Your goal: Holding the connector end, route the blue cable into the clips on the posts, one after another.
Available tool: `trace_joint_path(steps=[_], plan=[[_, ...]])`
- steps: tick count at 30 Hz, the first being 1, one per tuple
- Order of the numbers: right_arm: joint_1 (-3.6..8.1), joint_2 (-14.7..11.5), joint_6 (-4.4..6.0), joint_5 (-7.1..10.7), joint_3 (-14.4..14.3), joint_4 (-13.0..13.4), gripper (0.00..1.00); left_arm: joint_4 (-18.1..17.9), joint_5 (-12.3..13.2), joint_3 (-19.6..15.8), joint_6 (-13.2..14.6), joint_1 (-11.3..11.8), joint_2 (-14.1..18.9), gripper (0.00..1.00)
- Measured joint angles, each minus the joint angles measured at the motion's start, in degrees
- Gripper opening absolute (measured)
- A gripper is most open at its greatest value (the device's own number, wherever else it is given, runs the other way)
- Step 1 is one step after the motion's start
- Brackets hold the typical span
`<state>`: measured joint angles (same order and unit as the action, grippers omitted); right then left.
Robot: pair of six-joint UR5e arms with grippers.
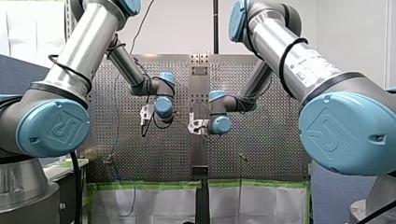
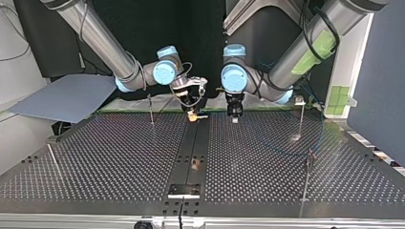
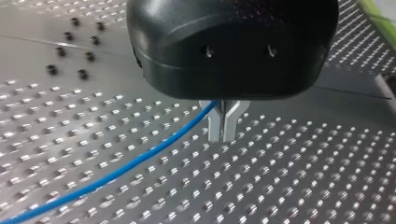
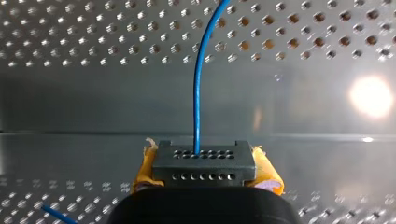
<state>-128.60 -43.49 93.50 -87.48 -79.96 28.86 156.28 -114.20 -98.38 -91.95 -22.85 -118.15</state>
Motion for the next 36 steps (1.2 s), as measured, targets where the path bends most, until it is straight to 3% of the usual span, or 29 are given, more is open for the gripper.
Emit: trace_joint_path(steps=[8,18,27,32,36], plan=[[0.94,0.01,-0.57,-1.21,-4.54,4.53,0.00,-3.78,-1.22,-0.05,-1.25,-3.38,-4.46,0.08],[2.70,0.18,-1.22,-1.88,-10.02,10.00,0.00,-8.16,-1.48,-2.65,-0.89,-4.49,-6.77,0.08],[3.65,0.30,-1.40,-2.30,-15.52,15.36,0.00,-13.90,-1.35,-2.93,-1.11,-6.57,-12.06,0.08],[3.95,0.52,-1.56,-3.00,-18.45,17.66,0.00,-16.04,-1.53,-2.94,-1.96,-7.96,-13.14,0.08],[3.99,2.25,-1.56,-3.90,-20.59,19.66,0.00,-16.40,-1.76,-2.95,-2.42,-9.07,-13.28,0.08]])
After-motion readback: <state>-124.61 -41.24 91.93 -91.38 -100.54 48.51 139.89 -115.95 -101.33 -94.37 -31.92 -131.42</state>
